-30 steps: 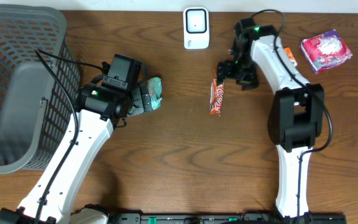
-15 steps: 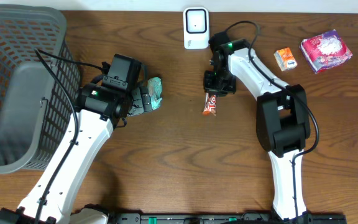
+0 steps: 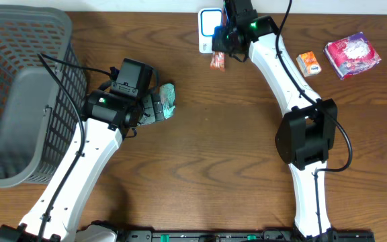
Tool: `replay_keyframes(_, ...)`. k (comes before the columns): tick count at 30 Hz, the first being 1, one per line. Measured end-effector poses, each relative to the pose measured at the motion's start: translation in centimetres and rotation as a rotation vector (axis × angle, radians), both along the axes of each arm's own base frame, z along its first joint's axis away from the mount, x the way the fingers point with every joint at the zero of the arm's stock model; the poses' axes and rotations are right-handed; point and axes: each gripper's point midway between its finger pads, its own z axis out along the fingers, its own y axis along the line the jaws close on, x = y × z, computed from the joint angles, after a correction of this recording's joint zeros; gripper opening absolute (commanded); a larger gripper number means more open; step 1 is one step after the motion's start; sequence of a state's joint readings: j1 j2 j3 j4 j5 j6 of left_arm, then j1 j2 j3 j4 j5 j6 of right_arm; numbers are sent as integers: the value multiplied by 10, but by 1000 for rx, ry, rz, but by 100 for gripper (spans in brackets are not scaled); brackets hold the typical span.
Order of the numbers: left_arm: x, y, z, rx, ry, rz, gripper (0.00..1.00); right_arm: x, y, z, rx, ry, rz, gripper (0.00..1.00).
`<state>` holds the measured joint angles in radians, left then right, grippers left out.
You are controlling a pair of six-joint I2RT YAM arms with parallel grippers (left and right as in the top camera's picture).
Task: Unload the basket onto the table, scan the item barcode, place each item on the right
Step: 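Carry the red snack bar up to the white scanner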
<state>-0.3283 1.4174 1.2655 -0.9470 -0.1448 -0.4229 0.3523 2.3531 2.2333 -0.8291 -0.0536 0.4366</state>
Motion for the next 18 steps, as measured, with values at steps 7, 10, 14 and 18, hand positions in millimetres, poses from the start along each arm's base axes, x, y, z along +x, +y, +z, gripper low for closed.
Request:
replay_keyframes(7,0,0,0,0,0,0,98,49,16,42,91,-273,-8,1)
replay_keyframes(10,0,0,0,0,0,0,98,53,9,38,80,-276,-65,1)
replay_keyframes(14,0,0,0,0,0,0,98,45,-21,16,4,-191,-166,1)
replay_keyframes(18,0,0,0,0,0,0,98,30,-102,-11,-163,-49,-271,1)
